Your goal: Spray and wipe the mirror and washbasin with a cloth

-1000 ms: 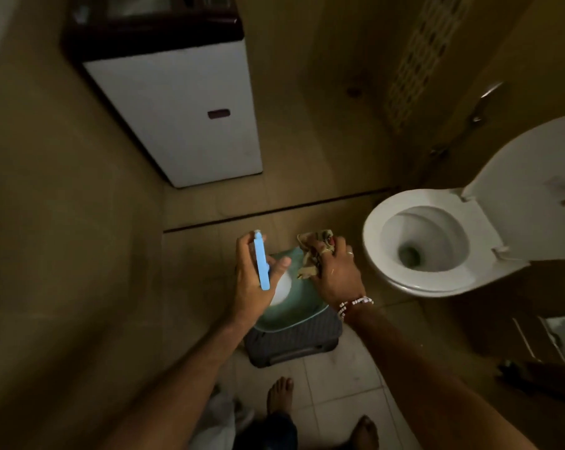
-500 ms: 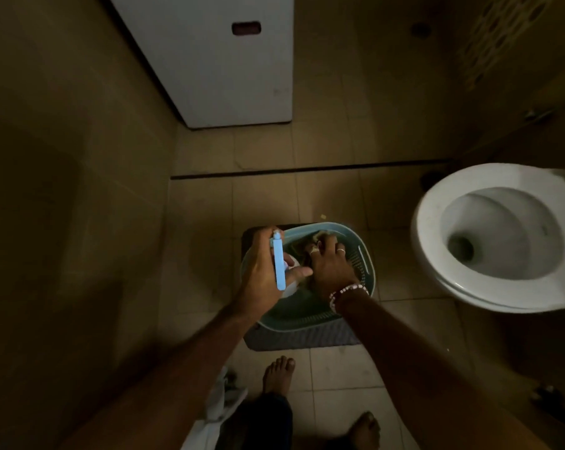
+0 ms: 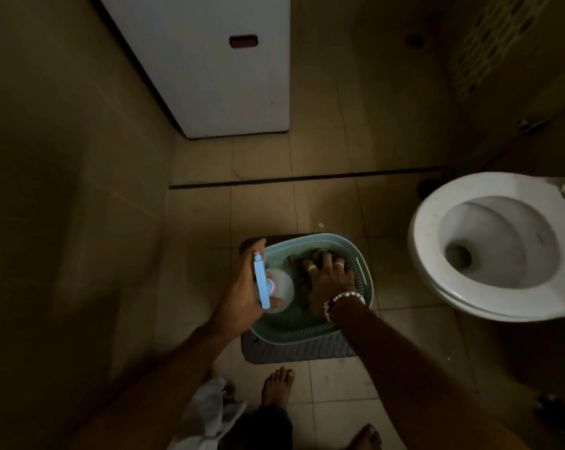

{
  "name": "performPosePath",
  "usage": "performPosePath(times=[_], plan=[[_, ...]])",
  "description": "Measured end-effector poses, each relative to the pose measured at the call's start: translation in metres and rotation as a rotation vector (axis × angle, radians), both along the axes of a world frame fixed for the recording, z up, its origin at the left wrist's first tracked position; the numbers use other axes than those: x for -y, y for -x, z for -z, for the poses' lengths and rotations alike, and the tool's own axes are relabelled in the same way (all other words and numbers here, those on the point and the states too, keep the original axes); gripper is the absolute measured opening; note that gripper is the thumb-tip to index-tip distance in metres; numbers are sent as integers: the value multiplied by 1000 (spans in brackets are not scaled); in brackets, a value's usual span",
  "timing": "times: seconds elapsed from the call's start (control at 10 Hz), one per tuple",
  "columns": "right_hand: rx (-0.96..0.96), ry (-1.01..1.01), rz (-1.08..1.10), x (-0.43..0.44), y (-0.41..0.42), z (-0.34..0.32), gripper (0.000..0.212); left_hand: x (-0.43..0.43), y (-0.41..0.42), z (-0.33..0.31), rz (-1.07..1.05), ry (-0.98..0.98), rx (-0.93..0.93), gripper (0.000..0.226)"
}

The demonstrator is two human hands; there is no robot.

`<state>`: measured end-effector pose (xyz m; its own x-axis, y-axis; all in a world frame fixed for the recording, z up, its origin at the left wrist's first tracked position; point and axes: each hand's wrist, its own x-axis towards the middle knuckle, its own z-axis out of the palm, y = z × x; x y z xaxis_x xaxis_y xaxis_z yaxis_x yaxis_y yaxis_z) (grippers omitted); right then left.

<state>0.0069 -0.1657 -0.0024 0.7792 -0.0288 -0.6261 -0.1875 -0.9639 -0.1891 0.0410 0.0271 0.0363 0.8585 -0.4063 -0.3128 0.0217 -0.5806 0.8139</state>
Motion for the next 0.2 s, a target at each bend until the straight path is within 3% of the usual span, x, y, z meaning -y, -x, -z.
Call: performPosePath(times=[0.2], plan=[[216,-75,64,3,3,-37,81,-29,0,-30,7,-43,78,107]])
